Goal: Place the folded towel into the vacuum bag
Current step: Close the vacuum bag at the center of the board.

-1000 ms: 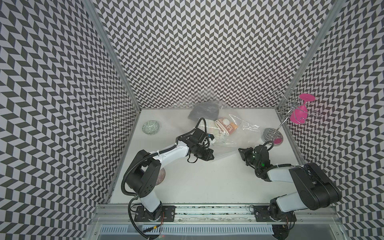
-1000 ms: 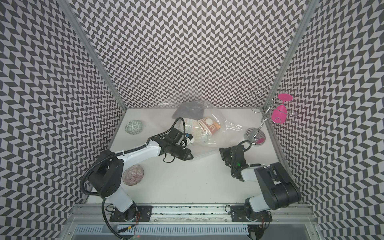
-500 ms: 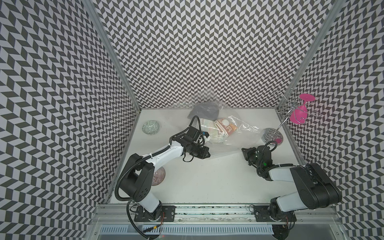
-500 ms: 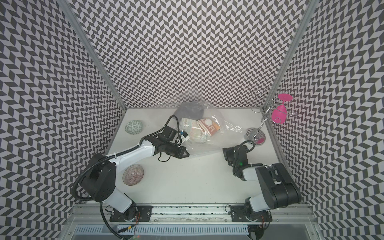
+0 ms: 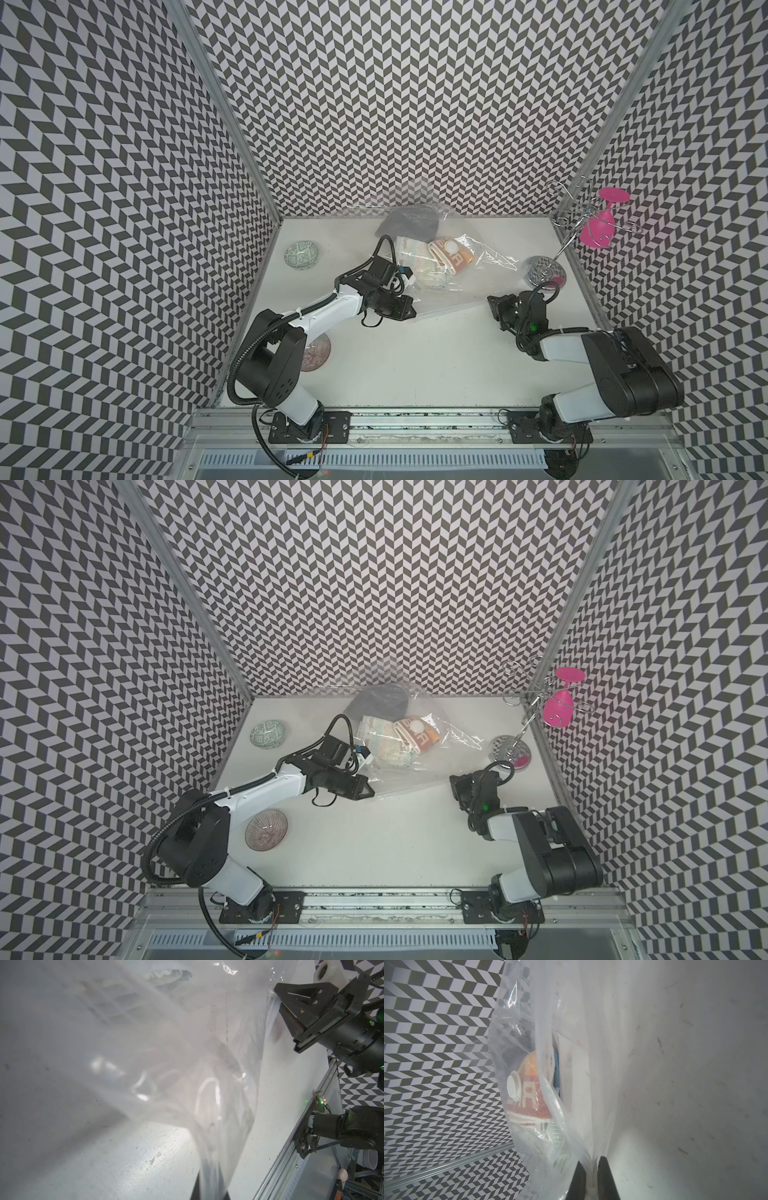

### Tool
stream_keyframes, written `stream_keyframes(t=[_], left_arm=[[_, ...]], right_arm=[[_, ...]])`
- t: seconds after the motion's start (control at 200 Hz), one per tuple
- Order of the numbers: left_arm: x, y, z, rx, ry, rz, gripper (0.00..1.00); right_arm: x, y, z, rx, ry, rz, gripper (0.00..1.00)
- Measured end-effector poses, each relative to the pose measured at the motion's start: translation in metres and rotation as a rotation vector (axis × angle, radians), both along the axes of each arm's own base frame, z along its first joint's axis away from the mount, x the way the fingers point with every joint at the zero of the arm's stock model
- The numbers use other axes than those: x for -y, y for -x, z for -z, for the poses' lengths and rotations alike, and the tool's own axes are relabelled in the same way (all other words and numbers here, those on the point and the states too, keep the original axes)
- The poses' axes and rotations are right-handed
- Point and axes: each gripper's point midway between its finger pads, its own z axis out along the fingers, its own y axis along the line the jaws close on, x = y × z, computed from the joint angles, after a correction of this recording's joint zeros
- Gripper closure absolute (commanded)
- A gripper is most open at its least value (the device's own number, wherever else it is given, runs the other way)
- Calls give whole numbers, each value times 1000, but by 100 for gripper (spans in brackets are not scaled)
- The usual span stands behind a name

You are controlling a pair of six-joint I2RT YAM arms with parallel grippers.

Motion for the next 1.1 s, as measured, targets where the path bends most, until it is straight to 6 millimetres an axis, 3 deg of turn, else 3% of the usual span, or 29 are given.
stream_keyframes(t=[0.31, 1.101], left_arm=[[-23, -6, 13, -49, -19, -91, 100], [-52, -16, 20, -63, -40, -218, 100]], right_arm=[[26, -3, 3, -16, -5, 71, 100], [58, -4, 6, -29, -28, 95, 100]])
